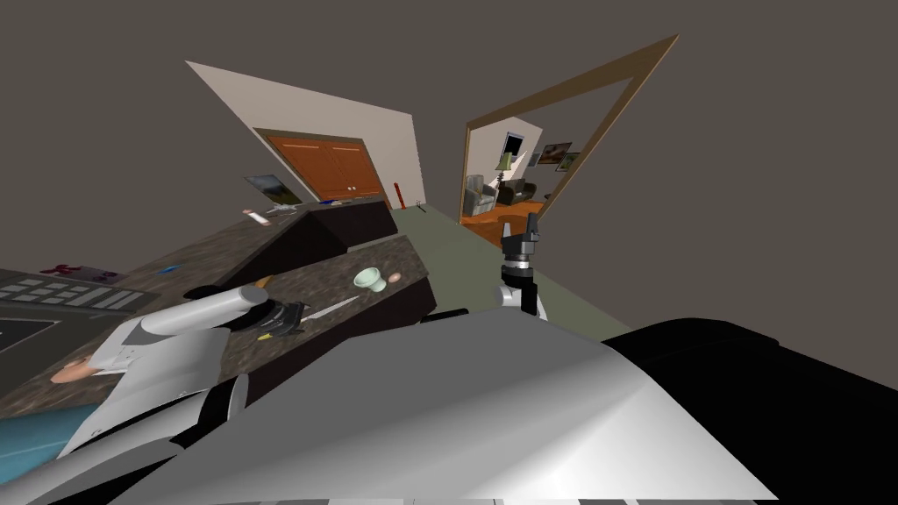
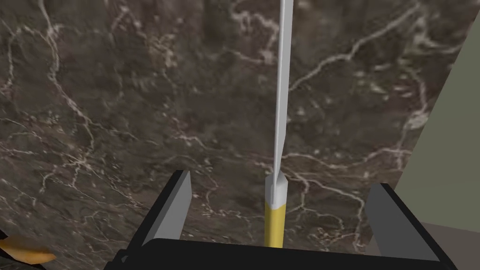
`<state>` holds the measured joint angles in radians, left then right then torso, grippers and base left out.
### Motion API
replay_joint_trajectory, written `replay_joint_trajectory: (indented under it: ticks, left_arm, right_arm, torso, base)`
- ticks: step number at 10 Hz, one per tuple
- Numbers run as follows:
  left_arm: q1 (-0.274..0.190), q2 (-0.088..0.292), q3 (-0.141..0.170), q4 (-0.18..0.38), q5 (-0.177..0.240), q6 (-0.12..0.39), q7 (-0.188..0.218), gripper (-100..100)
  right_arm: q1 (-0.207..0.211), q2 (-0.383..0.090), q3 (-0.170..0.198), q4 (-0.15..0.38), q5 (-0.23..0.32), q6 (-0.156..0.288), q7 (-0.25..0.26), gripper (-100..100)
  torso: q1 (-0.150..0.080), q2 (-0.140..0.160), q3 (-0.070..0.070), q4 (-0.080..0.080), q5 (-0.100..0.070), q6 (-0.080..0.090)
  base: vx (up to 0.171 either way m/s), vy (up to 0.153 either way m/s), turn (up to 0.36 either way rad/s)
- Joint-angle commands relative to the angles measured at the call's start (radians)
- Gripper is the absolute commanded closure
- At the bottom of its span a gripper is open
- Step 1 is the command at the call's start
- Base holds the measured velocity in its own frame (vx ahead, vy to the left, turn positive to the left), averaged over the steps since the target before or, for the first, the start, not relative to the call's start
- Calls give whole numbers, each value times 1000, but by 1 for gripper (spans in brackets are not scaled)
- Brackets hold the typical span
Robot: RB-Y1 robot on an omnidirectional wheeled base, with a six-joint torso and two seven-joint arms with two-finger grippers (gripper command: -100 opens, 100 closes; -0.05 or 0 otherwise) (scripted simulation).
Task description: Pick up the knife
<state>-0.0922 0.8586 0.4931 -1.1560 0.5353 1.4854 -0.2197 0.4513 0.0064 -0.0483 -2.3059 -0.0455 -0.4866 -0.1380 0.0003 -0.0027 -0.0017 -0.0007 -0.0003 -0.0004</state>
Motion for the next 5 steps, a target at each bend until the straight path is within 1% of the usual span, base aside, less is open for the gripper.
replay_joint_trajectory:
  ticks: [1,2,4,5]
  left_arm:
    - [-24,12,10,50,4,50,-16,-100]
    - [-24,12,10,51,4,61,-16,-100]
    - [-40,21,22,95,9,117,-30,-100]
    - [-40,21,22,95,9,117,-30,-100]
  right_arm:
    - [0,0,0,0,0,0,0,0]
    - [0,0,0,0,0,0,0,0]
    - [0,0,0,0,0,0,0,0]
    - [0,0,0,0,0,0,0,0]
  torso:
    - [0,0,0,0,0,0]
    - [0,-2,-1,0,0,0]
    - [0,-1,0,0,0,0]
    - [0,-1,-1,0,0,0]
  base:
    - [103,-8,-7]
    - [78,-12,-5]
    - [65,-14,-6]
    - [42,-10,9]
